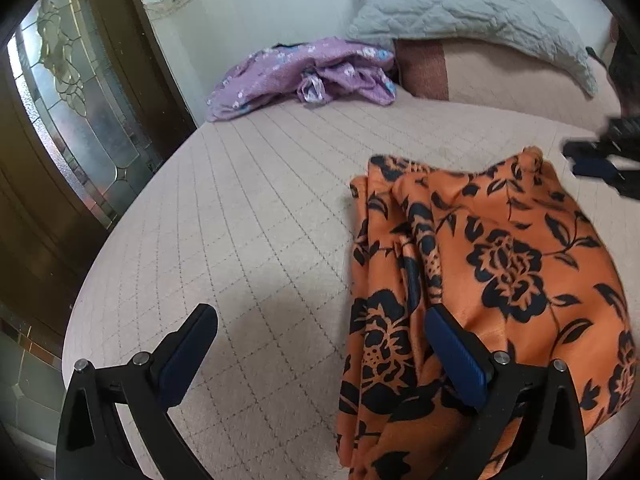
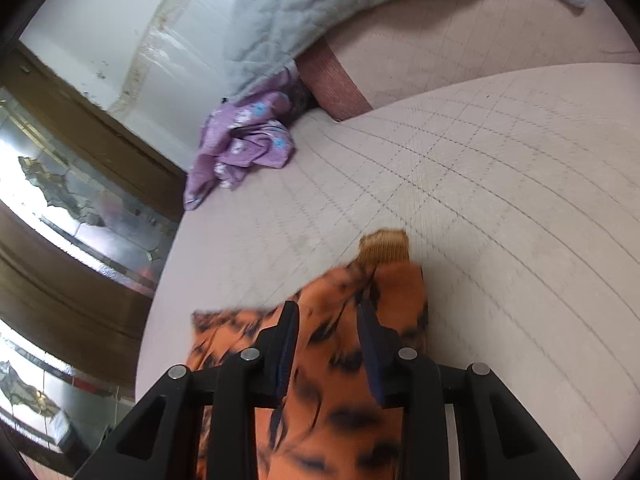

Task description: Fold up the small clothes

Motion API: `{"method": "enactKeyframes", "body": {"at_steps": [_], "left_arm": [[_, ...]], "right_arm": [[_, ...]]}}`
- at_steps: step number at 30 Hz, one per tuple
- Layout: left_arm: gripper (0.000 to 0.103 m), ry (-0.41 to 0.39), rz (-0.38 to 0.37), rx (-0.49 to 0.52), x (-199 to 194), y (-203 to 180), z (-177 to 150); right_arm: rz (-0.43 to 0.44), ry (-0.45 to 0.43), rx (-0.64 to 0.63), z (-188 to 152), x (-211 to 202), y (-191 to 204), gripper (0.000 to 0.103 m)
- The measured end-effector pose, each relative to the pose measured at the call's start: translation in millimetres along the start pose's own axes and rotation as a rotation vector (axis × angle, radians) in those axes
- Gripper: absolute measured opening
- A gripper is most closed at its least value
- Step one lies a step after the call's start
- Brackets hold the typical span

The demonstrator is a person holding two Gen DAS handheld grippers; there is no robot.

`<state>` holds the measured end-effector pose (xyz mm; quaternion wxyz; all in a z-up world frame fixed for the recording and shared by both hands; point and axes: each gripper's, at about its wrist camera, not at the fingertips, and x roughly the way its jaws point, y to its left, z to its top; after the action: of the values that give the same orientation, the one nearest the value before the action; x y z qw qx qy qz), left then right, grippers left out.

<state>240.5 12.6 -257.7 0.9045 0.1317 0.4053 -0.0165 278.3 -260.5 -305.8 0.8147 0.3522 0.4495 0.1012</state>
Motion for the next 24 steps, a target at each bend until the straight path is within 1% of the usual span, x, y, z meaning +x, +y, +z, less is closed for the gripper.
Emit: {"method": "enactKeyframes", "body": {"at_steps": [3,8,12,18,22,24], "left_arm": [[0.103,-0.042,0.015,-0.006,-10,1,1],[0.103,-0.067,0.008,-0.020,-18,5,2],[0.103,-0.073,0.008,-0.020,-21,6,0],[0.103,-0.067,0.017,-0.016,-18,10,-1],[0.103,-0.056,0.009,-0.018,-15,11,1],[0.103,-0.044,0.015,0.004,-11,6,0]], "right_arm": [[-0.023,-0.005,-0.026,-22,-27,5,0.033],[-0.024,-0.018,-0.057,-56,-60,7,0.033],[0.014,0.045,-0.034,-78,-58,9,0.033],[0.027,0.118,-0.030,-105,-46,16,0.033],[-0.008,0.149,-0.073,-115,-33,23,0.033],[-0.009,0.155,-0.070,-116,-29,22,0.034]]}}
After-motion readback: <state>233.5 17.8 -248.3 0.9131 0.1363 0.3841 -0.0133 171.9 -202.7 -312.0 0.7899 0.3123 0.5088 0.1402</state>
